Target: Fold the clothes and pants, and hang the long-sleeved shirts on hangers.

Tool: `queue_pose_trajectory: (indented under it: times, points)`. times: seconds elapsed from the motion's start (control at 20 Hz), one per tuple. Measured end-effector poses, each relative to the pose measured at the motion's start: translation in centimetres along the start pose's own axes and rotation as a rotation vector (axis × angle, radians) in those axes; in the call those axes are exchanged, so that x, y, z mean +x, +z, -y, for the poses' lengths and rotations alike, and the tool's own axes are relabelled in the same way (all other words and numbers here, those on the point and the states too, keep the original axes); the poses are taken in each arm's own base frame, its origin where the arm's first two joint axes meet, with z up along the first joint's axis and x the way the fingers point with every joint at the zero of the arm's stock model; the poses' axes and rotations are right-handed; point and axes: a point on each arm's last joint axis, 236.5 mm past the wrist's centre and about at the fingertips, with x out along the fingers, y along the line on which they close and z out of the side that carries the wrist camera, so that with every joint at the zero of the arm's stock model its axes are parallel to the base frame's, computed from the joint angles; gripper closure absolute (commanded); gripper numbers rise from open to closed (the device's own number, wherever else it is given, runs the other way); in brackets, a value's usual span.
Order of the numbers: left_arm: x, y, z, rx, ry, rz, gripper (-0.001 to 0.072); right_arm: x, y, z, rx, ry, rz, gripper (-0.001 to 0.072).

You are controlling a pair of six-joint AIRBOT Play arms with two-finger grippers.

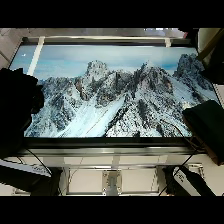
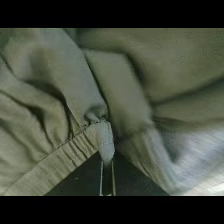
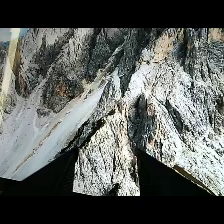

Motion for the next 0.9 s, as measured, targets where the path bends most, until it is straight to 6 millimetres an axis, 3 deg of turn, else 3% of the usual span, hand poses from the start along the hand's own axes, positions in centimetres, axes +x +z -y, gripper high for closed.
queue_pose_trajectory:
  times: [0.1, 0.2, 0.3, 0.4, 0.5, 0.55, 0.65, 0.75, 0.9]
  points:
    - [-3.9, 1.3, 2.2, 0.03, -0.048, 0.063, 0.07, 0.0, 0.0, 0.4, 0.001, -0.016, -0.002, 0.0301]
    - [-9.5, 2.6, 6.5, 0.077, -0.161, 0.17, 0.0701, 0.0, -0.2, 1.2, 0.001, -0.051, -0.008, 0.0301]
    - [-16.6, 3.0, 12.8, 0.146, -0.341, 0.308, 0.0701, -0.1, -0.4, 2.5, 0.001, -0.107, -0.017, 0.0301]
    - [-24.7, 1.5, 20.4, 0.256, -0.572, 0.441, 0.0701, -0.4, -0.7, 4.3, 0.0, -0.182, -0.03, 0.0301]
    - [-32.8, -2.5, 28.5, 0.418, -0.81, 0.541, 0.0701, -0.8, -1.0, 6.1, 0.0, -0.26, -0.043, 0.0301]
    - [-36.4, -5.3, 32.5, 0.51, -0.919, 0.571, 0.0701, -1.1, -1.1, 6.9, 0.001, -0.295, -0.049, 0.0301]
    - [-41.5, -11.8, 39.6, 0.695, -1.084, 0.591, 0.0701, -1.5, -1.1, 8.1, -0.001, -0.349, -0.05, 0.0301]
    - [-44.1, -19.1, 46.3, 0.87, -1.199, 0.569, 0.0701, -1.7, -0.8, 8.8, -0.004, -0.382, -0.035, 0.0301]
    - [-44.4, -30.4, 56.0, 1.065, -1.308, 0.498, 0.0701, -1.7, -0.2, 9.6, -0.008, -0.411, -0.016, 0.0301]
